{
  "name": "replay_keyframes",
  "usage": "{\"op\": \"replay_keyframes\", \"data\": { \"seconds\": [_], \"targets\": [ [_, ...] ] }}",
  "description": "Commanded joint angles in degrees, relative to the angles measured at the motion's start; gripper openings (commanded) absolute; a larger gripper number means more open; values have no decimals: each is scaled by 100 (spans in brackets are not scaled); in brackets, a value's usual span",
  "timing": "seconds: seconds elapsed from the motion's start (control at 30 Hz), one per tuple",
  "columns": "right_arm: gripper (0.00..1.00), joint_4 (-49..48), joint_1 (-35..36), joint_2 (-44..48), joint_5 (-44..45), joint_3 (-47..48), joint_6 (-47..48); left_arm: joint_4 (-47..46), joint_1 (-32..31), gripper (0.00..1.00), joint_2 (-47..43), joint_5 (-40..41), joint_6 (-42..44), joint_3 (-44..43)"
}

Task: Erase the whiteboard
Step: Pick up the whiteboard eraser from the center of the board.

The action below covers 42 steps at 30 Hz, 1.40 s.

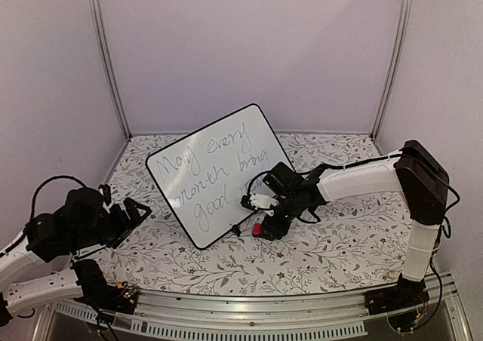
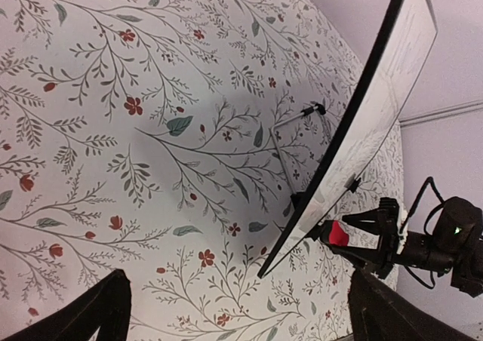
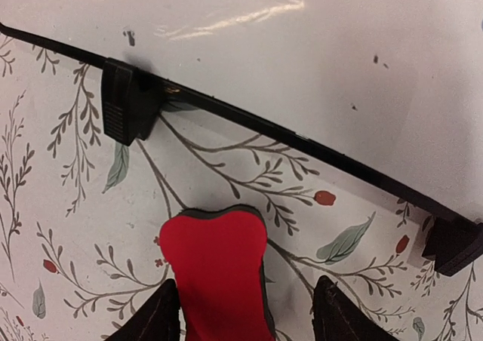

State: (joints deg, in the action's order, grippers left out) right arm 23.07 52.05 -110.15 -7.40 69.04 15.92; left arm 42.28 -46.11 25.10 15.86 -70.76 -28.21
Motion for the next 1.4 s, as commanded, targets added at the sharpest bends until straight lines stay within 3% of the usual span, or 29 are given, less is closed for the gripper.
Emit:
{"op": "replay_keyframes", "data": {
  "seconds": [0.0,0.6,0.7,0.87,1.13,1.37],
  "targets": [
    [58,-26,-28,-109,-133,108,38,-62,-15,100,-33,-12,-11,61],
    [47,-13,-34,-190,-295,102,50,-67,-16,100,31,-4,-17,21],
    [42,-16,-44,-163,-303,93,43,-68,-17,100,30,5,-17,31],
    [22,-31,-46,-124,-430,96,17,-71,-13,100,21,-4,-21,50],
    [20,-121,-39,309,-593,24,-273,-70,-15,100,17,14,31,13],
    [19,-370,73,1317,-385,-439,-998,-51,-4,100,365,242,449,-505]
  ]
}}
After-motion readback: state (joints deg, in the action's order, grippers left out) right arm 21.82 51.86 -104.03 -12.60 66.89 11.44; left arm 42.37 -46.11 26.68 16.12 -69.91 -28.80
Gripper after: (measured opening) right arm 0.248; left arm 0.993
